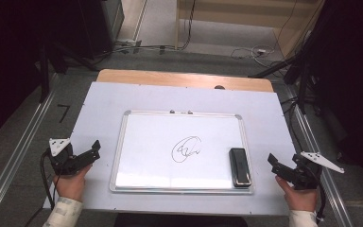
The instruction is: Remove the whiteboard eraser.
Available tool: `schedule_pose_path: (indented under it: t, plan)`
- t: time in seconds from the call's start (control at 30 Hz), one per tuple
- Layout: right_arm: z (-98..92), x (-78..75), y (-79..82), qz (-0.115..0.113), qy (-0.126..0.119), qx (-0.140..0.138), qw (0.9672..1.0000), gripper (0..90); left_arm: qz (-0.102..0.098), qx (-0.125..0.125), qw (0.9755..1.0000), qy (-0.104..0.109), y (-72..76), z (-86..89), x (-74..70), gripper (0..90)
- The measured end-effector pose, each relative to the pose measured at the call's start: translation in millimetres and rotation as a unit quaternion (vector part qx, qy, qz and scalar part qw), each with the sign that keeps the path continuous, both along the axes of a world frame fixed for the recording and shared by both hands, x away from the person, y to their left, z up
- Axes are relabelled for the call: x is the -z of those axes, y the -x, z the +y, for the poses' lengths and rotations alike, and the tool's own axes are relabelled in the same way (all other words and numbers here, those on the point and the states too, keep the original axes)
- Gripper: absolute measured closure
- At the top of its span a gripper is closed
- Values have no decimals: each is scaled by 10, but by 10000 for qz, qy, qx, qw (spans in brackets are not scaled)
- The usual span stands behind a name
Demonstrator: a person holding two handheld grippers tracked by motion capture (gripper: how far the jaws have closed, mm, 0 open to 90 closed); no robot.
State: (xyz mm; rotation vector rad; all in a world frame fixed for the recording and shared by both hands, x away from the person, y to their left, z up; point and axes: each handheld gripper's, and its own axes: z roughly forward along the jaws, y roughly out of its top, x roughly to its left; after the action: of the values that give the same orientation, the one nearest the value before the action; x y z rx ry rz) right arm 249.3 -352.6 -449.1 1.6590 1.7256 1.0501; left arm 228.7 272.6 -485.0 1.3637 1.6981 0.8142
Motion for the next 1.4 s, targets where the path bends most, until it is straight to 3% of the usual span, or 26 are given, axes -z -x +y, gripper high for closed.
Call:
schedule_pose_path:
  t: [0.2,0.37,0.7,1.03,1.4]
  plan:
    - [49,24,-5,45,107,-56,9999,68,-1,-7,10000,-7,-8,3,1,28]
    - [88,31,3,33,86,-67,9999,121,12,28,10000,-20,-13,-13,1,28]
    - [279,70,-35,134,178,-174,9996,126,36,42,10000,-48,-19,-22,6,29]
    - [492,97,-79,184,221,-293,9992,150,44,46,10000,-46,-26,-29,10,29]
    - [869,214,-156,387,316,-484,9976,193,9,49,10000,-21,-23,-21,4,29]
